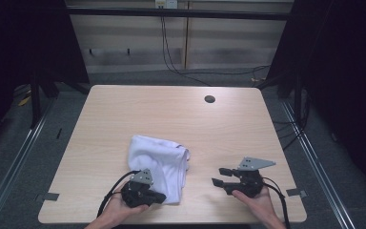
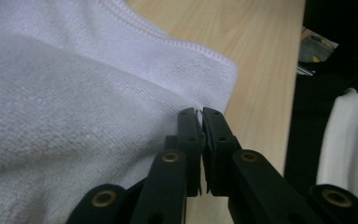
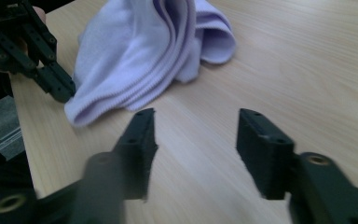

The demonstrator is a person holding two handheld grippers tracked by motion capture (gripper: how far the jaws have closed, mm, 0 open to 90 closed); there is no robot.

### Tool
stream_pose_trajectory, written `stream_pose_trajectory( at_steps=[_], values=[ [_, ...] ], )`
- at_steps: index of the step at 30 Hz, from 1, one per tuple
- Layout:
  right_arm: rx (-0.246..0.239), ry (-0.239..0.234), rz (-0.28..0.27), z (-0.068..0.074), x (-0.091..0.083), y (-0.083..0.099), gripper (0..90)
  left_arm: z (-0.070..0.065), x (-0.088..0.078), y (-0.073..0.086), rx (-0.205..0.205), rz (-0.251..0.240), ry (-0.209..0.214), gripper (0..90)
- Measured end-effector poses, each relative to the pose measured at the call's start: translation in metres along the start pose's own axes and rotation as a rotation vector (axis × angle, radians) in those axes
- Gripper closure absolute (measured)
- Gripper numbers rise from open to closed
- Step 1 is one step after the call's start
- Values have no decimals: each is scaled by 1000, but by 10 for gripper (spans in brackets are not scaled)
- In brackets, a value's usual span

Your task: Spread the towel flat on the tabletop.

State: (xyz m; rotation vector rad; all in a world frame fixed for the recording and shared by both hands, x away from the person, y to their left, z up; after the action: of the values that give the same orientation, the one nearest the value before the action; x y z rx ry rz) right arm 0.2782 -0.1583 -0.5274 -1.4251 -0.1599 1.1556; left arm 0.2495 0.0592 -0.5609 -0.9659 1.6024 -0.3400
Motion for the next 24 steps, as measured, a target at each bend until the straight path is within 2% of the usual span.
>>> stream_pose_trajectory(
  at_steps=[1, 2, 3, 4, 5, 6, 7, 8, 9, 10, 11, 12, 13, 14, 15, 16, 18, 19, 20, 21, 24],
  values=[
    [-1, -13, 2, 2, 4, -2, 564, -1, -4, -4, 1, -16, 5, 835],
    [-14, -22, 7, 5, 12, -5, 586, -1, -7, -11, 2, -57, 5, 787],
    [-36, -44, 19, 11, 28, -11, 662, 5, -17, -28, 13, -114, -14, 742],
    [-36, -44, 19, 11, 28, -11, 662, 5, -17, -28, 13, -114, -14, 722],
    [-39, -49, 23, 12, 33, -14, 672, 10, -21, -37, 10, -143, -29, 722],
    [-40, -57, 25, 14, 40, -17, 692, 18, -28, -49, 5, -186, -56, 700],
    [-46, -76, 27, 16, 49, -22, 721, 23, -32, -56, 2, -207, -72, 690],
    [-49, -83, 28, 17, 54, -24, 730, 31, -37, -66, 3, -240, -110, 685],
    [-55, -87, 33, 17, 61, -28, 733, 41, -43, -77, 50, -252, -171, 670],
    [-61, -93, 40, 17, 69, -32, 729, 45, -47, -84, 74, -257, -182, 660],
    [-63, -104, 36, 17, 73, -35, 728, 52, -52, -93, 67, -286, -182, 660],
    [-66, -114, 31, 17, 77, -39, 724, 60, -58, -101, 39, -320, -185, 659],
    [-78, -110, 28, 16, 82, -42, 722, 66, -60, -107, 34, -337, -188, 659],
    [-85, -107, 27, 16, 85, -45, 719, 72, -59, -108, 51, -313, -202, 646],
    [-70, -104, 10, 13, 91, -52, 695, 87, -52, -105, 57, -262, -264, 595],
    [-70, -104, 10, 13, 91, -52, 695, 87, -52, -105, 57, -262, -264, 571],
    [-68, -63, 8, 7, 97, -53, 654, 99, -39, -93, 28, -208, -283, 550],
    [-58, -37, 18, 2, 104, -50, 618, 104, -30, -78, 38, -154, -295, 625],
    [-58, -37, 18, 2, 104, -50, 618, 104, -30, -78, 38, -154, -295, 683],
    [-48, -86, 27, 6, 108, -47, 612, 107, -27, -69, 46, -137, -327, 747],
    [-70, -86, 33, 9, 111, -46, 629, 108, -31, -62, 5, -148, -284, 794]
  ],
)
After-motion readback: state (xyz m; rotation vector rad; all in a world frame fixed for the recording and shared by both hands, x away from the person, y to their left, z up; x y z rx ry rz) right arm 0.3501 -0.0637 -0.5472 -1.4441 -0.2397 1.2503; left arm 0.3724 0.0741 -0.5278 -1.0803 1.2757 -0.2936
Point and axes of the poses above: each handheld gripper's, and its own axes: x roughly forward along the jaws, y roughly out of its underside, z roughly to its left, the point moved 10 cm from there along x, roughly forward along the jaws, and after that the axes turned 1 degree about x, right-handed, at the moved point
